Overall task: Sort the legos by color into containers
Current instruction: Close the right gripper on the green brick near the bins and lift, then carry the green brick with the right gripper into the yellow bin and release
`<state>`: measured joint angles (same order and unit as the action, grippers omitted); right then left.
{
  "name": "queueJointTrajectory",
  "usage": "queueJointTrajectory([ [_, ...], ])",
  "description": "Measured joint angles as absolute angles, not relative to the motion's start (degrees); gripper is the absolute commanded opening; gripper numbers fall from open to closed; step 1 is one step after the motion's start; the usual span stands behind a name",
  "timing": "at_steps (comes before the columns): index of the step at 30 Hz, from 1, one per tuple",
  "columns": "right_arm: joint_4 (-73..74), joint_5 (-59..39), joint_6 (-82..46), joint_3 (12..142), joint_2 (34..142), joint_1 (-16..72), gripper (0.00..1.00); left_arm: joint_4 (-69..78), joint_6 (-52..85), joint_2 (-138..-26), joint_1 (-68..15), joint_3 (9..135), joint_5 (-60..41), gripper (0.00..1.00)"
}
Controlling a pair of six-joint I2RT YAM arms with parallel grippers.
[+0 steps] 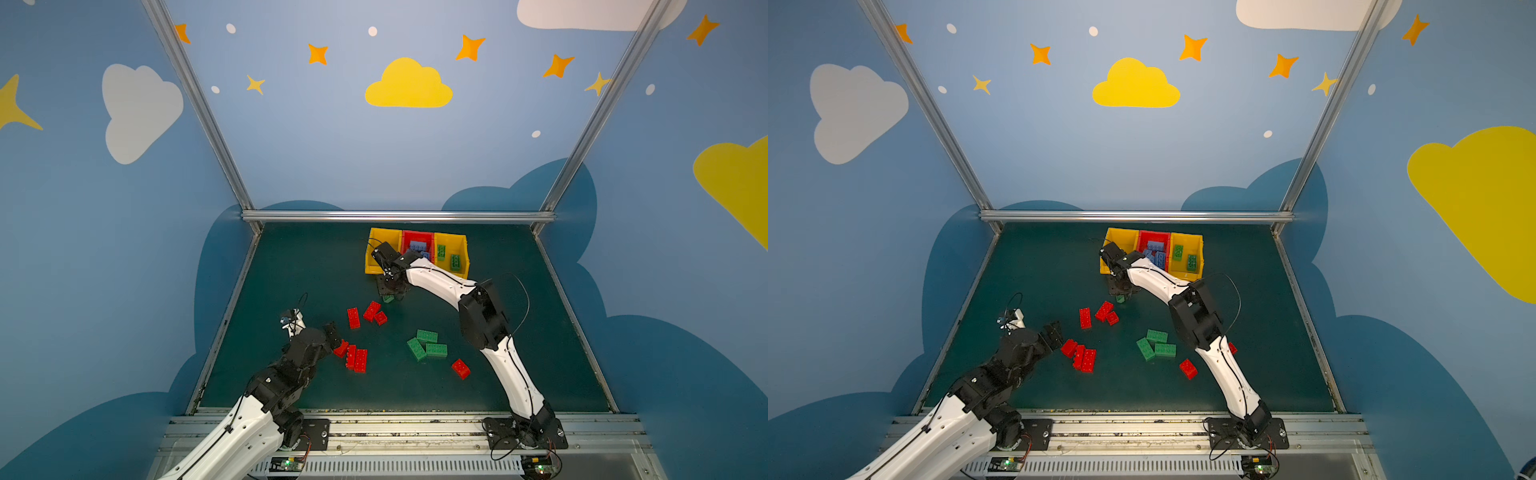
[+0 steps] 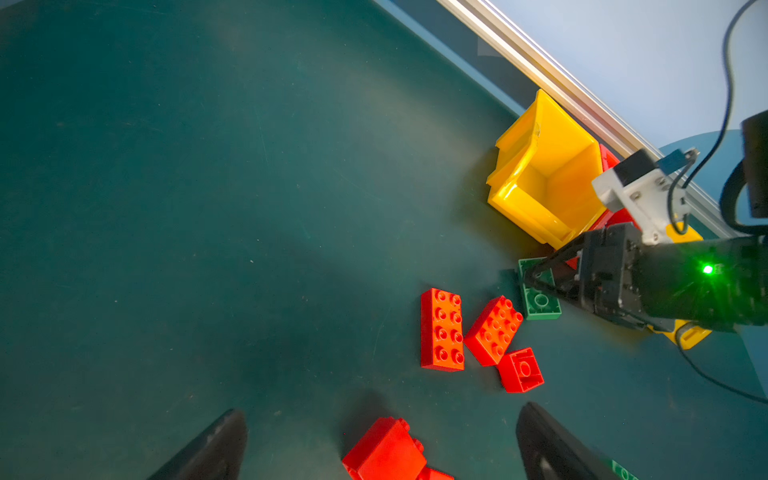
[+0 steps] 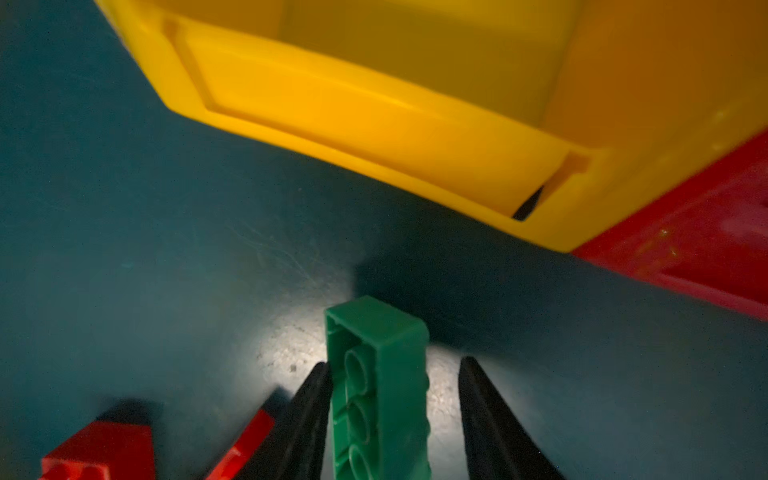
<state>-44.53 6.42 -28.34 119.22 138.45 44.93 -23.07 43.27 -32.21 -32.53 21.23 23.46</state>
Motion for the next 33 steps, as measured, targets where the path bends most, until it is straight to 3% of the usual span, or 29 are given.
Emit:
queueJointTrajectory([
  [3,-44.91,6.22,-28.12,119.11,139.15,44.93,0.48,-23.07,43.29,-32.21,-32.47,21.23,23.44,1.00],
  [9,-44.77,4.80,-27.00,119.11,139.17,44.95,0.16,-23.16,43.31,-32.18,-32.25,21.23,23.44,1.00],
  [11,-44.58,4.05,-26.89,119.11,139.15,44.95,0.09,-23.33,43.31,-32.16,-32.23,21.23,23.44,1.00],
  [17,-43.20,3.05,-26.50,116.40,137.56,44.75,0.05,-23.42,43.27,-32.38,-32.18,21.50,22.83,1.00],
  [23,-42.09,1.52,-25.96,103.77,126.80,42.35,0.04,-21.39,42.28,-38.33,-32.14,24.64,18.70,1.00],
  [29,-39.62,1.91,-24.58,96.49,112.86,33.47,0.06,-16.73,40.53,-50.57,-34.35,30.89,14.15,1.00],
  [33,-37.58,2.48,-23.44,96.68,110.45,26.63,0.07,-13.13,38.37,-58.81,-37.95,36.07,11.81,1.00],
])
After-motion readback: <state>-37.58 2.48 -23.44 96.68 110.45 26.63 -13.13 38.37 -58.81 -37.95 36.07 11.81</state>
